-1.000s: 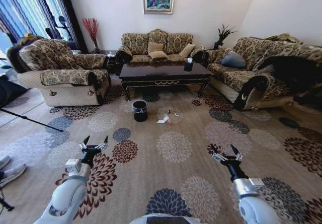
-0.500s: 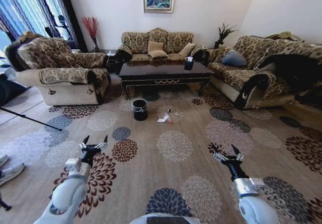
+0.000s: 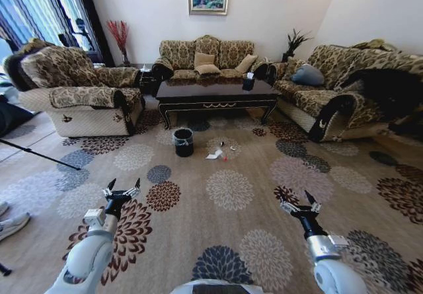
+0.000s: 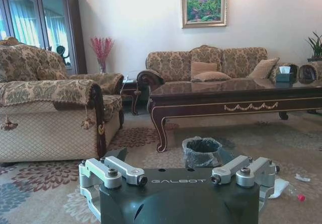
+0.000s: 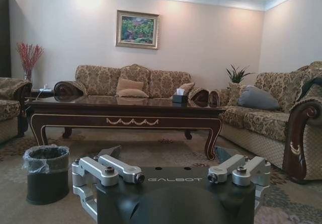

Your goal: Move to the front of the table and pick up the trash from the floor, then place it into the trash bin.

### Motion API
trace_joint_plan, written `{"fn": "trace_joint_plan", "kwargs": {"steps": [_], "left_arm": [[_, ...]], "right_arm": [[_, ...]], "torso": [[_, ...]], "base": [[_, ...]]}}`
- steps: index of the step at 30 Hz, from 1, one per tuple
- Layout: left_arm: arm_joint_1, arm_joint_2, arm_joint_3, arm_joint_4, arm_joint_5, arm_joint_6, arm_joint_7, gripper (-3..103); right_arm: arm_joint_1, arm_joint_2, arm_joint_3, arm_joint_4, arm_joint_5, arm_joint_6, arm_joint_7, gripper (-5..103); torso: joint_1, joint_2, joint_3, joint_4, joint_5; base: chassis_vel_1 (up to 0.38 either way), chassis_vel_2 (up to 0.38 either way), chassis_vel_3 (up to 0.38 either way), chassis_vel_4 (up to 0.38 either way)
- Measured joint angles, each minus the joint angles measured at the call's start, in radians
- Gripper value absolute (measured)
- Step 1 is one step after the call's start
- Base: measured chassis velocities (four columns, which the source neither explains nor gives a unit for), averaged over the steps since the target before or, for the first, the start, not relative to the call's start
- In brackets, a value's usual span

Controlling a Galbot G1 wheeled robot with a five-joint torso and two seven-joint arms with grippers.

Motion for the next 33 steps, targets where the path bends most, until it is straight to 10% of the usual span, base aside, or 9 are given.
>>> {"fn": "trace_joint_plan", "kwargs": {"steps": [33], "left_arm": [[0.033,-0.001,-0.002,-0.023,-0.021,-0.006,0.008,100]], "right_arm": [[-0.017,0.002,0.018,0.033,0.0,0.002,0.008,100]], "torso": [[-0.054,-0.137,-0.083,0.0,0.0]], "base": [[0.0,0.0,0.0,0.0]]}}
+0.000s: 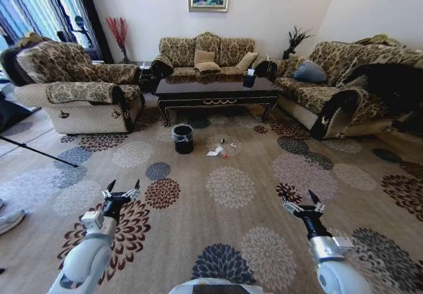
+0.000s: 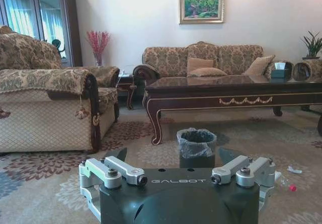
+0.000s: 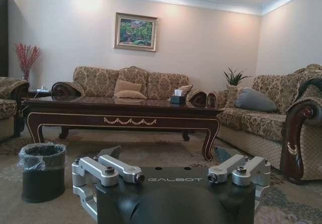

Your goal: Move to the front of the table and pick up the trash from the floor, then place it into the trash bin.

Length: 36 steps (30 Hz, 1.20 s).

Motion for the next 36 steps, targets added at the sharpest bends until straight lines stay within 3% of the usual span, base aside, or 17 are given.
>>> {"fn": "trace_joint_plan", "kwargs": {"steps": [6,7,13,23,36], "left_arm": [[-0.004,0.012,0.01,0.005,0.0,0.001,0.0,100],[-0.009,0.015,0.016,0.006,0.0,0.003,0.0,100],[-0.006,0.027,0.032,-0.001,-0.027,0.009,0.0,100],[0.019,0.056,0.058,-0.009,-0.034,0.02,0.001,100],[0.041,0.044,0.044,-0.016,-0.03,0.021,0.003,100]], "right_arm": [[0.015,-0.077,-0.02,-0.018,-0.003,-0.007,-0.001,100],[0.029,-0.126,-0.033,-0.02,0.051,-0.024,0.005,100],[0.058,-0.203,-0.051,-0.021,0.143,-0.068,0.02,100],[0.056,-0.203,-0.046,-0.04,0.086,-0.045,0.002,100],[0.049,-0.187,-0.036,-0.048,0.063,-0.037,-0.001,100]], "torso": [[-0.008,-0.023,-0.014,-0.0001,0.0003],[-0.011,-0.031,-0.019,0.0002,0.0],[-0.02,-0.055,-0.035,0.0002,0.0001],[-0.035,-0.095,-0.061,-0.0001,0.0],[-0.05,-0.141,-0.092,0.0,0.0]], "base": [[0.0,0.0,0.0,0.0],[0.0,0.0,0.0,0.0],[0.0,0.0,0.0,0.0],[0.0,0.0,0.0,0.0],[0.0,0.0,0.0,0.0]]}}
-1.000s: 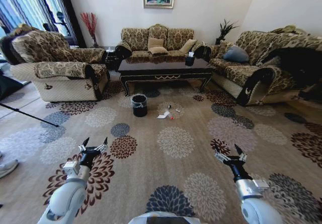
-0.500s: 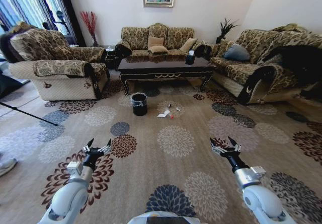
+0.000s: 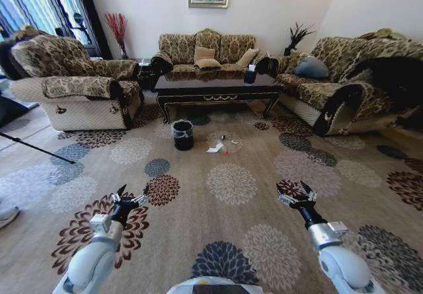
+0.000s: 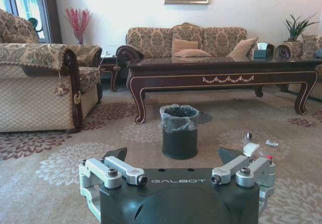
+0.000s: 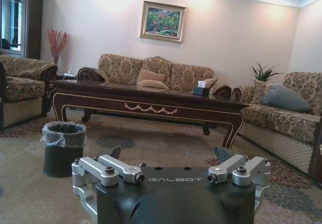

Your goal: Move to the front of the table and pick up the trash from the floor, then place it into the trash bin.

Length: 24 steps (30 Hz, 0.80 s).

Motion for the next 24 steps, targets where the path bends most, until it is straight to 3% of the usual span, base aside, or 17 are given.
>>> {"fn": "trace_joint_plan", "kwargs": {"steps": [12,24], "left_arm": [[0.008,-0.006,0.008,-0.015,0.016,0.001,-0.001,100],[0.009,-0.015,0.007,-0.019,0.031,0.003,-0.005,100]], "right_arm": [[-0.016,0.041,0.002,0.009,-0.027,-0.003,0.013,100],[-0.017,0.034,0.005,0.02,-0.021,-0.002,0.019,100]], "torso": [[-0.016,-0.049,-0.033,-0.0001,0.0001],[-0.03,-0.095,-0.064,0.0001,0.0]], "base": [[0.0,0.0,0.0,0.0],[0.0,0.0,0.0,0.0]]}}
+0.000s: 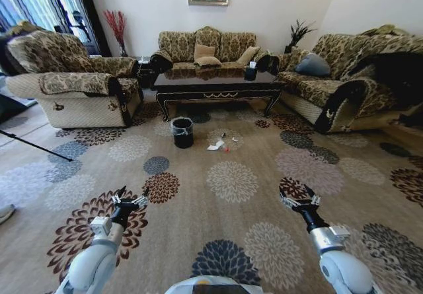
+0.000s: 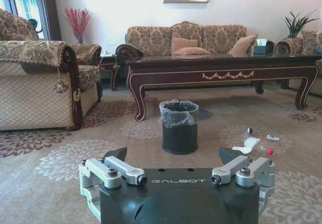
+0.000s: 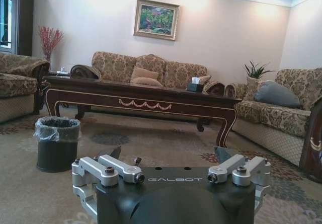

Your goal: Move to the front of the table and pick up the trash from the floor, then place it into the trash bin.

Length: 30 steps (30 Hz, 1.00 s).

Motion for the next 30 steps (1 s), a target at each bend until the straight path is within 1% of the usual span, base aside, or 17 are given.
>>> {"fn": "trace_joint_plan", "kwargs": {"steps": [2,5,7,15,17,22,30], "left_arm": [[-0.003,-0.001,0.0,-0.002,0.0,0.002,-0.003,100],[-0.002,-0.002,0.0,-0.004,0.0,0.003,-0.004,100],[-0.002,-0.004,0.002,-0.004,0.0,0.003,-0.005,100],[-0.004,-0.007,0.005,-0.001,0.002,0.004,-0.009,100],[-0.003,-0.007,0.007,-0.002,0.004,0.005,-0.009,100],[-0.003,-0.007,0.009,-0.002,0.005,0.006,-0.01,100],[-0.007,-0.011,0.03,-0.003,0.008,0.014,-0.023,100]], "right_arm": [[0.0,-0.003,0.0,0.0,0.0,0.0,0.001,100],[0.0,-0.002,0.0,0.0,0.0,0.0,0.006,100],[-0.003,0.004,0.001,0.0,0.001,0.001,0.013,100],[-0.011,0.022,-0.001,0.002,-0.003,0.003,0.014,100],[-0.01,0.024,0.0,0.003,-0.003,0.003,0.014,100],[-0.011,0.03,0.0,-0.001,-0.004,0.004,0.013,100],[-0.009,0.043,-0.007,-0.015,-0.024,0.004,0.025,100]], "torso": [[-0.003,-0.011,-0.008,-0.0001,0.0],[-0.006,-0.019,-0.013,-0.0001,0.0],[-0.009,-0.031,-0.022,-0.0001,0.0],[-0.017,-0.058,-0.041,-0.0001,0.0],[-0.019,-0.069,-0.05,0.0,0.0],[-0.024,-0.084,-0.06,-0.0001,0.0],[-0.03,-0.12,-0.09,-0.0001,0.0]], "base": [[0.0,0.0,0.0,0.0],[0.0,0.0,0.0,0.0],[0.0,0.0,0.0,0.0],[0.0,0.0,0.0,0.0],[0.0,0.0,0.0,0.0],[0.0,0.0,0.0,0.0],[0.0,0.0,0.0,0.0]]}}
